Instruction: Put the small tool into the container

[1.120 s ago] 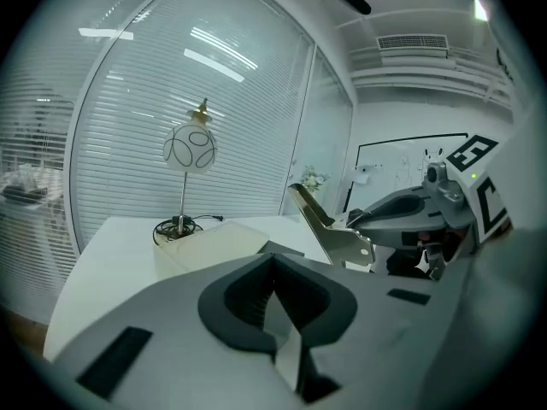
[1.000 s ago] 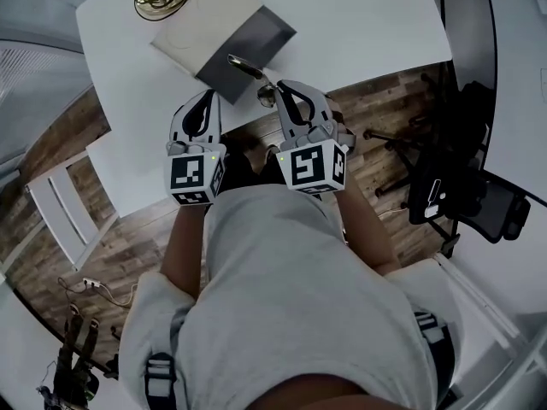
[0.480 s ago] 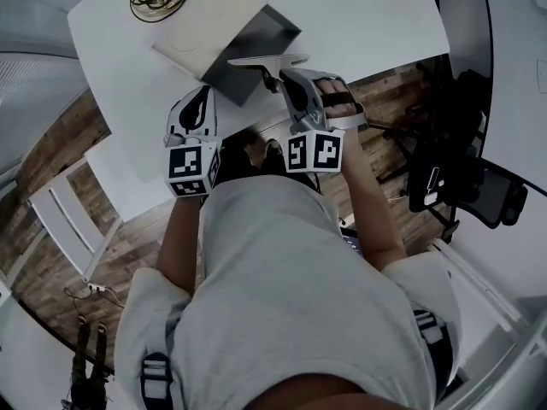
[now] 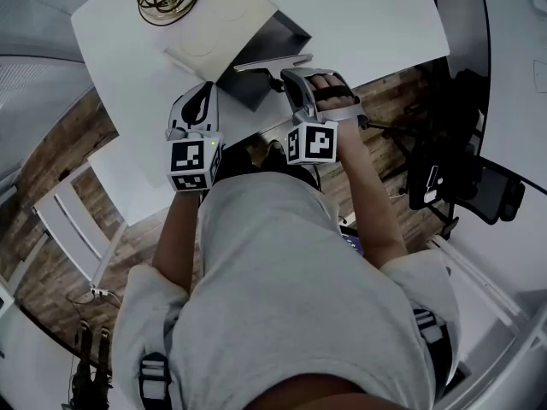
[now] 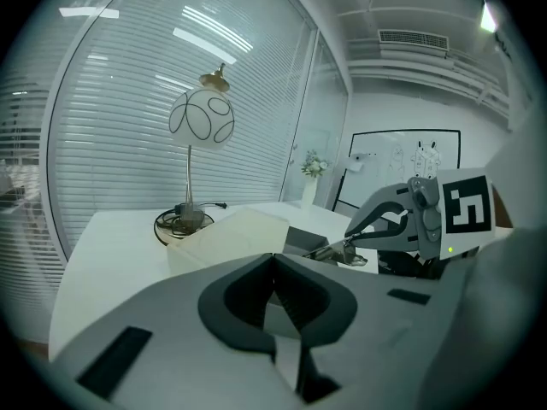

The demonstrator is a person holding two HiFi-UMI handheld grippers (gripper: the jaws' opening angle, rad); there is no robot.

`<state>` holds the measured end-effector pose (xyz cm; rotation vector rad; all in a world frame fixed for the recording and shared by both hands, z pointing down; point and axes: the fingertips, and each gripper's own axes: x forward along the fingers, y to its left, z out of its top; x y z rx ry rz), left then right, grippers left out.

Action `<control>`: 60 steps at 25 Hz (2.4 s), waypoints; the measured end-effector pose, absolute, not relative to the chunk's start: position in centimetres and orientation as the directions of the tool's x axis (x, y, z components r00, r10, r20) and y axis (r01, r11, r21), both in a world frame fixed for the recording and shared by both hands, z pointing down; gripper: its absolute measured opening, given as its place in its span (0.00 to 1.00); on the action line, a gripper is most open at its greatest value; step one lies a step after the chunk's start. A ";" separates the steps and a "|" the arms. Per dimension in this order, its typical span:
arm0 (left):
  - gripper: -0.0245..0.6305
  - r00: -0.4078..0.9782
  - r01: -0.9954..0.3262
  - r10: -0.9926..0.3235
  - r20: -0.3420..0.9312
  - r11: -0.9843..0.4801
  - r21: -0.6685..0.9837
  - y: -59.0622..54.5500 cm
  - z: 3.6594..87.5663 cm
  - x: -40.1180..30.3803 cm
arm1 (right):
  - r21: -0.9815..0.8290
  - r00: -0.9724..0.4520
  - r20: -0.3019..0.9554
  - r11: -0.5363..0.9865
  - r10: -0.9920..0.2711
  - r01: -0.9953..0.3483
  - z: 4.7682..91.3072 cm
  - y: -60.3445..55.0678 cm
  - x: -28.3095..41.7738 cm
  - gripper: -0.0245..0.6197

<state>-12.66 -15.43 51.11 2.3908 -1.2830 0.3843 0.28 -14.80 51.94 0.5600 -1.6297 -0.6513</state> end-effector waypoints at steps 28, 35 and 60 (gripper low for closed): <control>0.07 0.492 -0.870 -0.758 0.427 -0.435 0.230 -16.2 51.3 -15.3 | 0.622 -0.120 0.783 0.757 -0.611 0.202 56.0 -17.7 -1.6 0.08; 0.07 0.434 -0.901 -0.786 0.440 -0.371 0.225 -16.4 51.5 -15.8 | 0.612 -0.165 0.790 0.743 -0.590 0.272 57.1 -18.7 -2.4 0.08; 0.07 0.293 -0.954 -0.821 0.490 -0.217 0.208 -15.9 52.7 -16.9 | 0.623 -0.256 0.782 0.699 -0.568 0.352 58.9 -21.2 -3.3 0.08</control>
